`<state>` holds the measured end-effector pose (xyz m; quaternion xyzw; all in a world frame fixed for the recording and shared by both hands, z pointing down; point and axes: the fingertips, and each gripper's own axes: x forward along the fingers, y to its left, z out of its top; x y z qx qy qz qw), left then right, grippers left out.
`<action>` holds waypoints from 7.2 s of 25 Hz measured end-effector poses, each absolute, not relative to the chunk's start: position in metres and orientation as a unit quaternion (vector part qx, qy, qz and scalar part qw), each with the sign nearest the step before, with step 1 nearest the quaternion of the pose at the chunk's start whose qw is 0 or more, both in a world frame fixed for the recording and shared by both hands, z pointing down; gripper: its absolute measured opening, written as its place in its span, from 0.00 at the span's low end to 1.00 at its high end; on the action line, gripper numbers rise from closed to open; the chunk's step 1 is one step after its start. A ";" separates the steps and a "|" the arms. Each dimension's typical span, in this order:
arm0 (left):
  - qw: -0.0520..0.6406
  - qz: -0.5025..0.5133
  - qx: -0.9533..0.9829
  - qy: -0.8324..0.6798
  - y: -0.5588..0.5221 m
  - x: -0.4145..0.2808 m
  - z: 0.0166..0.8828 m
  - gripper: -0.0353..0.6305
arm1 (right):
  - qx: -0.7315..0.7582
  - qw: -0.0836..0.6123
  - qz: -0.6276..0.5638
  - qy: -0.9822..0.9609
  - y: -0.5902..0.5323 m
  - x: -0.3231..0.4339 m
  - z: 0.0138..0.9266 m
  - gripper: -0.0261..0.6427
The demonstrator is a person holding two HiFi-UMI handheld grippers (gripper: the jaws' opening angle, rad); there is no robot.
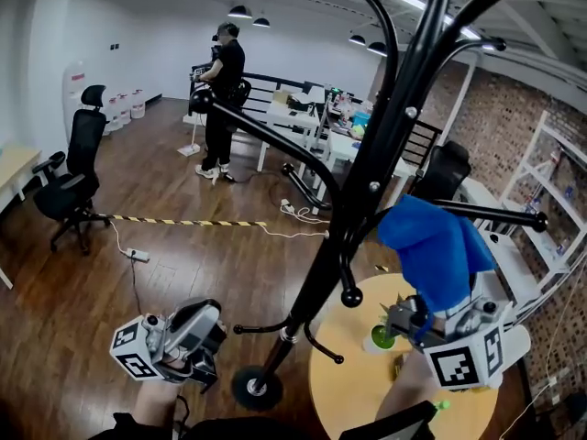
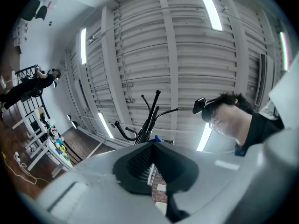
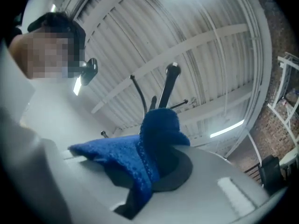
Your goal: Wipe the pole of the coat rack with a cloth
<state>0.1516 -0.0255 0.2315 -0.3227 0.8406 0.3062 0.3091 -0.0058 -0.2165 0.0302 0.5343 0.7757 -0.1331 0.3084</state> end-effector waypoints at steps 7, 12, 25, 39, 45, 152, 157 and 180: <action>0.294 0.309 -0.360 0.830 -0.056 0.126 0.225 0.05 | 0.463 0.385 -0.197 0.774 -0.309 -0.009 -0.014 0.07; 0.293 0.315 -0.372 0.823 -0.066 0.125 0.224 0.05 | 0.473 0.373 -0.166 0.781 -0.287 -0.002 -0.002 0.07; 0.302 0.311 -0.316 0.844 -0.039 0.150 0.237 0.05 | 0.563 0.207 -0.053 0.798 -0.150 -0.027 0.132 0.07; 0.279 0.333 -0.349 0.830 -0.051 0.114 0.239 0.05 | 0.597 -0.161 0.251 0.745 -0.151 -0.013 0.430 0.07; 0.265 0.341 -0.379 0.818 -0.064 0.088 0.242 0.05 | 0.587 -0.204 0.205 0.756 -0.205 -0.013 0.417 0.07; 0.298 0.296 -0.322 0.848 -0.037 0.126 0.233 0.05 | 0.601 0.251 -0.170 0.739 -0.179 -0.018 0.076 0.07; 0.307 0.291 -0.327 0.845 -0.032 0.121 0.226 0.05 | 0.586 0.288 -0.154 0.742 -0.208 -0.014 0.037 0.07; 0.316 0.294 -0.329 0.840 -0.040 0.123 0.226 0.05 | 0.569 0.284 -0.116 0.763 -0.180 -0.017 0.064 0.07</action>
